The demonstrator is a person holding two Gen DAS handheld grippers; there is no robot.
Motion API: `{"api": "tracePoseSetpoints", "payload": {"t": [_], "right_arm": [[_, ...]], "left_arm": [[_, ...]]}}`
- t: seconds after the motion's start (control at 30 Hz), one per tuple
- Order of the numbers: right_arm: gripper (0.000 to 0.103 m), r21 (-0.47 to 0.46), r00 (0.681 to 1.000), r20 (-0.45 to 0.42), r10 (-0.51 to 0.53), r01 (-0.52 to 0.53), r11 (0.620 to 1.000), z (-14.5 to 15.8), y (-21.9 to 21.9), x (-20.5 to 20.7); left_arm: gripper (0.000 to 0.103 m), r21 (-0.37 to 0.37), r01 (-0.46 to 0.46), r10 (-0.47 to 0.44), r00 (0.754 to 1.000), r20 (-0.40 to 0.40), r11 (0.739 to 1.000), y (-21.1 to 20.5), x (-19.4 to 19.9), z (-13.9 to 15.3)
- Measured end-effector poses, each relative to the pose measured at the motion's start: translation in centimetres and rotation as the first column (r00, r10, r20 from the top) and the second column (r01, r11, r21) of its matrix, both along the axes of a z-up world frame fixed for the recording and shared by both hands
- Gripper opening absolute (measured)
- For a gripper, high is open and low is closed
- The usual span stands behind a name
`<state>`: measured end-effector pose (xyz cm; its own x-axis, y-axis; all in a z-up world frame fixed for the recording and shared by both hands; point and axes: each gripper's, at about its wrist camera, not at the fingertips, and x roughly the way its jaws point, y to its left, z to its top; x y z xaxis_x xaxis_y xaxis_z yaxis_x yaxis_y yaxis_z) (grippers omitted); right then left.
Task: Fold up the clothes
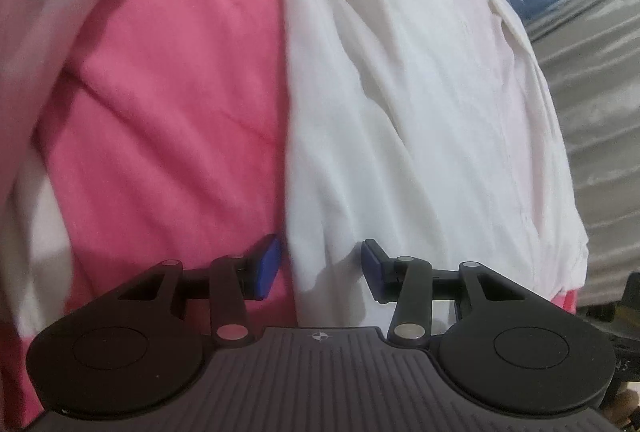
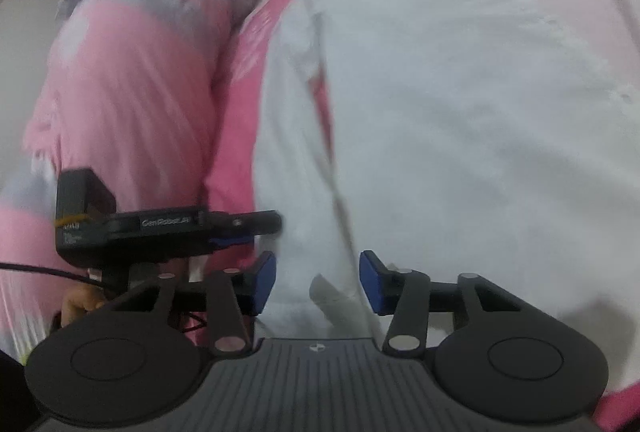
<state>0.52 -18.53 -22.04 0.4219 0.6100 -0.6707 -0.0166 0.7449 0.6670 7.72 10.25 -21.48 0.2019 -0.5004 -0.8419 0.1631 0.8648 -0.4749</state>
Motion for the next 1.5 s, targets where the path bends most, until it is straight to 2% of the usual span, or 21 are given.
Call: {"api": "tracePoseSetpoints", "payload": {"t": [0.03,0.07,0.1,0.13,0.2,0.3,0.4,0.43,0.5,0.6,0.7,0.83,1.0,1.1,1.2,1.23,1.3,1.4,1.47,1.5], "right_arm": [[0.048,-0.015,1.000,0.007,0.020,-0.020,1.000,-0.1,1.2,0.4],[0.040,-0.048,0.999,0.008,0.039,-0.038,0.998,-0.4,2.3,0.8],[0.025,-0.079,0.998,0.007,0.057,-0.056,0.995,-0.7,3.4,1.0],[0.017,-0.099,0.997,0.006,0.075,-0.074,0.992,-1.1,4.3,0.9],[0.003,-0.091,0.992,0.029,0.126,-0.123,0.988,-0.8,6.5,1.4],[0.003,-0.075,0.980,0.064,0.188,-0.183,0.980,-0.3,9.4,1.8],[0.002,-0.014,0.977,0.046,0.206,-0.206,0.979,-0.7,12.1,2.8],[0.002,-0.031,0.976,0.031,0.214,-0.213,0.977,-1.1,13.1,3.1],[0.003,-0.066,0.974,0.000,0.227,-0.227,0.972,-1.9,15.0,3.5],[0.005,-0.119,0.975,-0.045,0.216,-0.220,0.968,-2.7,15.4,3.1],[0.006,-0.103,0.985,-0.038,0.168,-0.171,0.980,-2.5,15.9,3.8],[0.009,-0.056,0.996,0.036,0.087,-0.085,0.995,-1.2,16.4,5.0],[0.009,-0.075,0.999,0.049,0.016,-0.012,0.997,-0.9,17.2,5.4],[0.009,-0.093,0.998,0.054,-0.045,0.050,0.994,-0.9,15.4,3.8],[0.013,-0.128,0.985,0.070,-0.157,0.165,0.978,-0.5,12.4,3.0],[0.015,-0.151,0.976,0.078,-0.201,0.211,0.966,-0.2,11.4,2.9],[0.019,-0.212,0.954,0.104,-0.283,0.299,0.930,0.7,9.1,2.6],[0.034,-0.308,0.902,0.178,-0.392,0.430,0.849,2.3,3.8,0.9],[0.036,-0.336,0.864,0.199,-0.462,0.503,0.796,3.0,-1.1,-0.9],[0.038,-0.330,0.846,0.175,-0.503,0.532,0.780,3.0,-2.8,-1.2]], "left_arm": [[0.018,0.013,-0.002,0.002,1.000,-0.002,1.000,-0.1,-0.1,0.0],[0.010,0.025,-0.004,0.004,1.000,-0.003,1.000,-0.1,-0.2,0.0],[0.003,0.038,-0.006,0.006,1.000,-0.005,0.999,-0.2,-0.3,0.0],[0.000,0.040,-0.007,0.007,1.000,-0.011,0.999,-0.1,-0.4,0.1],[0.000,0.010,-0.005,0.005,0.999,-0.032,1.000,0.4,-0.6,0.5],[0.000,0.047,-0.004,0.005,1.000,-0.008,0.999,1.6,-0.7,2.0],[0.000,0.141,-0.035,0.031,0.999,0.031,0.989,3.0,-0.3,2.6],[0.000,0.180,-0.043,0.038,0.999,0.032,0.983,3.3,-0.1,2.3],[0.001,0.201,-0.031,0.035,0.999,-0.017,0.979,3.5,0.2,0.9],[0.010,0.276,0.022,-0.013,0.999,-0.032,0.961,2.8,-0.3,-0.4],[0.025,0.362,0.058,-0.064,0.998,0.006,0.930,2.1,-0.9,0.6],[0.027,0.500,0.063,-0.132,0.986,0.104,0.864,1.3,-1.8,3.0],[0.033,0.538,0.066,-0.203,0.958,0.200,0.840,-0.4,-2.7,5.2],[0.033,0.585,0.100,-0.262,0.944,0.199,0.805,-0.7,-3.4,5.4],[0.033,0.624,0.107,-0.277,0.943,0.182,0.774,0.4,-4.2,5.7],[0.033,0.623,0.104,-0.273,0.944,0.183,0.775,0.6,-4.2,6.1],[0.034,0.588,0.087,-0.249,0.947,0.201,0.804,0.6,-3.6,7.1],[0.038,0.449,0.073,-0.201,0.949,0.244,0.890,0.8,-2.7,8.6],[0.039,0.350,0.145,-0.235,0.944,0.231,0.926,-0.8,-1.9,8.1],[0.040,0.298,0.180,-0.252,0.941,0.226,0.937,-1.6,-1.5,7.8]]}}
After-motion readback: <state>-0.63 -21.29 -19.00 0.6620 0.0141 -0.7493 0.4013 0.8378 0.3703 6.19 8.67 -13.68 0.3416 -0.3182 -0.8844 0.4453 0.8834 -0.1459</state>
